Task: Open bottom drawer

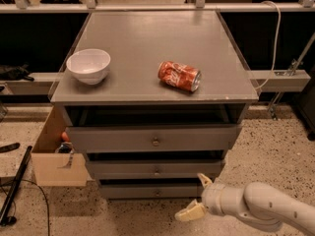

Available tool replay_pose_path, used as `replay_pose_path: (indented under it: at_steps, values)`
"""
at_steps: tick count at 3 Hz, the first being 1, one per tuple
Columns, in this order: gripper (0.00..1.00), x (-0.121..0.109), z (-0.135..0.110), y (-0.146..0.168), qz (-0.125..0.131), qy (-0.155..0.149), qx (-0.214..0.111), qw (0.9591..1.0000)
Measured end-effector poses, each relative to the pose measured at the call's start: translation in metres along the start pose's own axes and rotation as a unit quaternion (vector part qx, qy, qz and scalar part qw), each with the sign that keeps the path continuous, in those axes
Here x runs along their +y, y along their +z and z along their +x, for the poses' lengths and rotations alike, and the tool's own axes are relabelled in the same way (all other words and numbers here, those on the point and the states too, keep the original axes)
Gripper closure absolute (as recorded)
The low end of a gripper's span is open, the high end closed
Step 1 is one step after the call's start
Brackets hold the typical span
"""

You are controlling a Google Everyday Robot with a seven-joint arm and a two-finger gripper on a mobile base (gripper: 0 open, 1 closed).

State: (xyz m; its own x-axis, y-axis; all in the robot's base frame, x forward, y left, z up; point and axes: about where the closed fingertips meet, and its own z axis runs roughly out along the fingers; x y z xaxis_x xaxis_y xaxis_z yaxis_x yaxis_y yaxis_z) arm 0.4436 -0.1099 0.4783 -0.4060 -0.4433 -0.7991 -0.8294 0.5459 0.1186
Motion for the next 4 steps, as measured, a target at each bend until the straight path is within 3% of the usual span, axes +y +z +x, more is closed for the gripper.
replay_pose_path:
  at_steps: [1,2,3,4]
  values:
    - [0.0,-0.007,0.036,0.023,0.014,0.017,0.024,0.9995]
    - [0.0,-0.022,0.095,0.052,0.044,0.03,0.027,0.9982]
    - [0.0,-0.022,0.096,0.053,0.043,0.03,0.028,0.9982]
    - [0.0,-0.027,0.114,0.074,0.027,0.037,0.043,0.998]
